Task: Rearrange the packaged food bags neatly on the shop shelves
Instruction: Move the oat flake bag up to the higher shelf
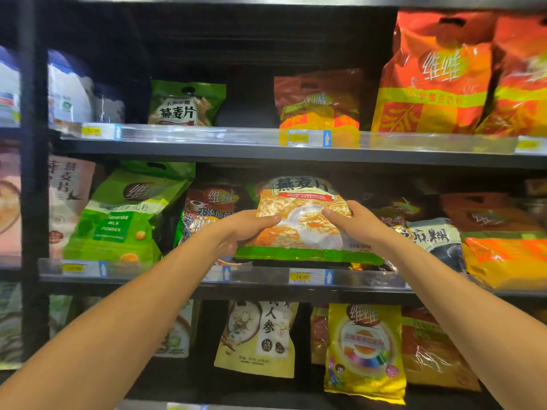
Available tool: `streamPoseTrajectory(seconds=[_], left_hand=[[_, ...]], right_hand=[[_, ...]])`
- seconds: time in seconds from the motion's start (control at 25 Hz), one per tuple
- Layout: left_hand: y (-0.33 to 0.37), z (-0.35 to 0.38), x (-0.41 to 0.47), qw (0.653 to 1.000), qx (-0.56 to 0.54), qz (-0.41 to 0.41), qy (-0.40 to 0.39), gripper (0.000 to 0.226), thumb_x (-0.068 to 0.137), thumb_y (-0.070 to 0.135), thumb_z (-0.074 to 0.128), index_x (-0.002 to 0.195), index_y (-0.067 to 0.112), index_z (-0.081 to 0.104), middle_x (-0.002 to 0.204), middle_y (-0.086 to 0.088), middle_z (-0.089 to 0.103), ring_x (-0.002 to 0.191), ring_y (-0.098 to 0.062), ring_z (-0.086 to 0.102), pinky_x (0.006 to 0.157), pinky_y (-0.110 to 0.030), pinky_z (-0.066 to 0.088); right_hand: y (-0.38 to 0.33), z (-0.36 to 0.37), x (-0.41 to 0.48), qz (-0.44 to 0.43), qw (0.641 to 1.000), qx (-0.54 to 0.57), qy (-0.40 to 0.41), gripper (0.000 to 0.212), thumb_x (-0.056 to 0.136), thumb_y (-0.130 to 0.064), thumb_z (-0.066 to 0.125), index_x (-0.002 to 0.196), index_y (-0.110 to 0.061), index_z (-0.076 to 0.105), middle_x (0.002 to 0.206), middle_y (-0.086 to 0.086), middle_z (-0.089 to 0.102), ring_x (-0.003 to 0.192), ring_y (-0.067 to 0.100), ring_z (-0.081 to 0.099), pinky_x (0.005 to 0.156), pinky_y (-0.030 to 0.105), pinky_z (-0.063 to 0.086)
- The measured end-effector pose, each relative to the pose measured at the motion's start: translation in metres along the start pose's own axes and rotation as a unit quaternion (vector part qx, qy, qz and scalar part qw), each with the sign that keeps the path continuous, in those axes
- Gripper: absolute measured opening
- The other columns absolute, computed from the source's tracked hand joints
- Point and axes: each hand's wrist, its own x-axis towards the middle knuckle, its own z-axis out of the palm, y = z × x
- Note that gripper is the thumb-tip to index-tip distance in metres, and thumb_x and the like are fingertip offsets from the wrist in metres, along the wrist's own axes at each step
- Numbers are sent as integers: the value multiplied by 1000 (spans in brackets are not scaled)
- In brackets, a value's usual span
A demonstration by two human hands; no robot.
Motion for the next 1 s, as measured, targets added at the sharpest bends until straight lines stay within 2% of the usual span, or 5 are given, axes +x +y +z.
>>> streamPoseTrajectory(seconds=[0.12, 0.32, 0.56, 0.72, 1.0], left_hand=[[2, -2, -26, 1000, -5, -11, -12, 116, 51, 79, 83, 149, 25, 52, 148, -1, 62, 137, -30, 57, 119, -56, 38], [10, -3, -85, 1000, -9, 0, -14, 48, 96, 48, 69, 133, 17, 65, 122, -1, 77, 117, -23, 71, 114, -44, 48], [3, -31, -152, 1000, 18, 21, -13, 51, 90, 56, 72, 128, 24, 67, 121, 1, 77, 118, -23, 70, 114, -43, 47], [-3, -66, -201, 999, -6, 39, -36, 85, 53, 72, 91, 123, 28, 72, 138, -18, 65, 118, -23, 63, 119, -46, 37], [33, -129, -291, 997, 0, 75, 28, 32, 100, 39, 67, 125, 19, 69, 120, -5, 79, 120, -27, 71, 111, -46, 51]], right_hand=[[-14, 1, -24, 9, 1000, -4, 0, 63, 82, -73, 66, 126, -28, 61, 118, -7, 73, 104, 15, 70, 81, 35, 55], [-45, 9, -73, 24, 1000, 3, 14, 55, 90, -65, 64, 127, -26, 54, 116, -10, 68, 98, 10, 66, 70, 28, 50], [-95, 35, -142, 8, 999, 26, 33, 45, 94, -57, 64, 126, -28, 51, 111, -13, 64, 93, 2, 61, 64, 23, 44], [-139, 57, -185, -28, 998, 42, 40, 42, 95, -53, 66, 127, -31, 48, 104, -22, 60, 90, -4, 59, 66, 19, 43], [-227, 89, -211, -87, 992, 79, 41, 42, 93, -49, 70, 125, -29, 51, 108, -17, 67, 94, 0, 66, 71, 21, 49]])
